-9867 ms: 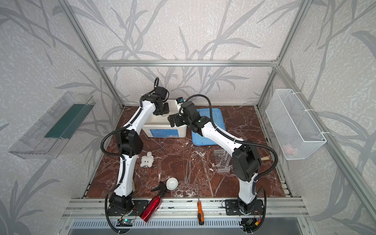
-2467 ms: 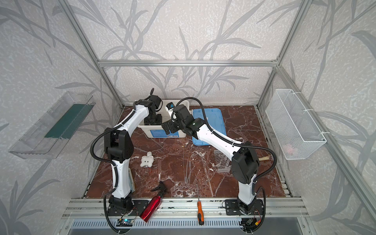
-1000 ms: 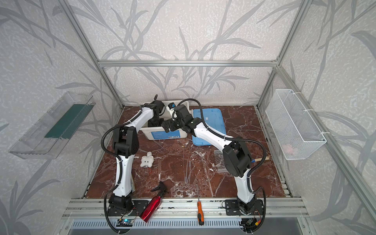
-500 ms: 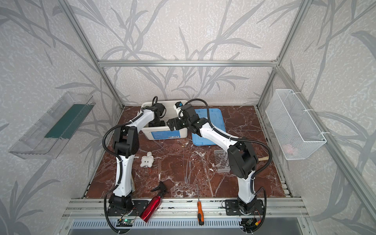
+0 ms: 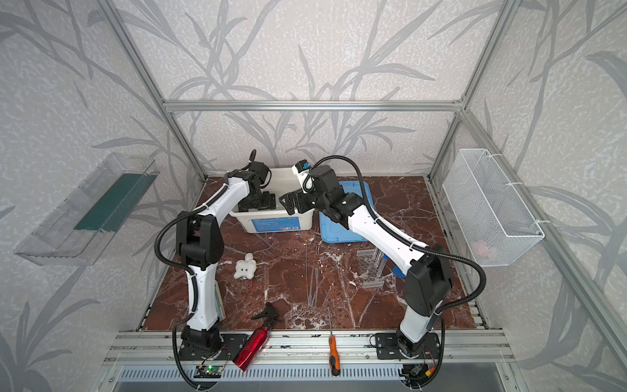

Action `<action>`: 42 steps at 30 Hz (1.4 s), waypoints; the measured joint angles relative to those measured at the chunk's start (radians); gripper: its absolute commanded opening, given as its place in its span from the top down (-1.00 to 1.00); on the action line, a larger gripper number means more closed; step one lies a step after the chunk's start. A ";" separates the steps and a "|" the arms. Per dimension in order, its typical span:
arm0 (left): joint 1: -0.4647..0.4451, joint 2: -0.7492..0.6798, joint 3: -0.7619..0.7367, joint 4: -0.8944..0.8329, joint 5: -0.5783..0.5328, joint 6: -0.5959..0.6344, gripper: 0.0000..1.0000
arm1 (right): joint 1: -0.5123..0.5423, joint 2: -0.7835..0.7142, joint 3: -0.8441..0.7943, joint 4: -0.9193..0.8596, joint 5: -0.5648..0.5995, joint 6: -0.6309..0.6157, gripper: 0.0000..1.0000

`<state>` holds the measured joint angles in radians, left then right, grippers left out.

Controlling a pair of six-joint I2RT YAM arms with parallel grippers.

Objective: Organize the chemistry lab equipment
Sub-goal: 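Lower the funnel into the white bin and open the left gripper, then withdraw the left gripper toward the metal rod while the right gripper draws back, then lower the left gripper onto the long metal rod and grasp it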

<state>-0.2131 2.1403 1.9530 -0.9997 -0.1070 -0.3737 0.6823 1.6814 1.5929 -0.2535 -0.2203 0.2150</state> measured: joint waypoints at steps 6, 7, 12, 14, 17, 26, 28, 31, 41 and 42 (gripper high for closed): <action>-0.011 -0.177 -0.021 0.011 0.027 0.000 -0.98 | -0.001 -0.183 -0.071 -0.023 0.021 -0.032 -0.98; -0.017 -0.213 -0.029 0.014 0.035 0.000 -0.98 | -0.002 -0.212 -0.087 -0.024 0.024 -0.036 -0.98; -0.092 -0.380 -0.068 0.025 0.074 0.016 -0.98 | -0.035 -0.330 -0.163 -0.071 0.029 -0.053 -0.98; -0.148 -0.435 -0.087 0.026 0.080 0.021 -0.98 | -0.067 -0.357 -0.178 -0.110 0.030 -0.061 -0.98; -0.240 -0.511 -0.149 0.031 0.090 0.018 -0.89 | -0.115 -0.398 -0.219 -0.159 0.034 -0.071 -0.98; -0.442 -0.683 -0.553 0.153 0.123 -0.119 -0.69 | -0.147 -0.586 -0.472 -0.252 -0.006 -0.072 -0.98; -0.478 -0.667 -0.626 0.188 0.108 -0.167 -0.68 | -0.147 -0.600 -0.520 -0.253 -0.024 -0.066 -0.98; -0.529 -0.603 -0.682 0.232 0.100 -0.231 -0.56 | -0.147 -0.593 -0.573 -0.253 -0.047 -0.054 -1.00; -0.577 -0.407 -0.804 0.408 0.113 -0.364 0.00 | -0.147 -0.556 -0.597 -0.249 -0.077 -0.047 -1.00; -0.578 -0.393 -0.804 0.422 0.116 -0.373 0.01 | -0.147 -0.556 -0.599 -0.247 -0.077 -0.047 -1.00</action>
<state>-0.7914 1.7470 1.1488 -0.5781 0.0093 -0.7471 0.5350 1.1255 0.9943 -0.5003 -0.2970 0.1680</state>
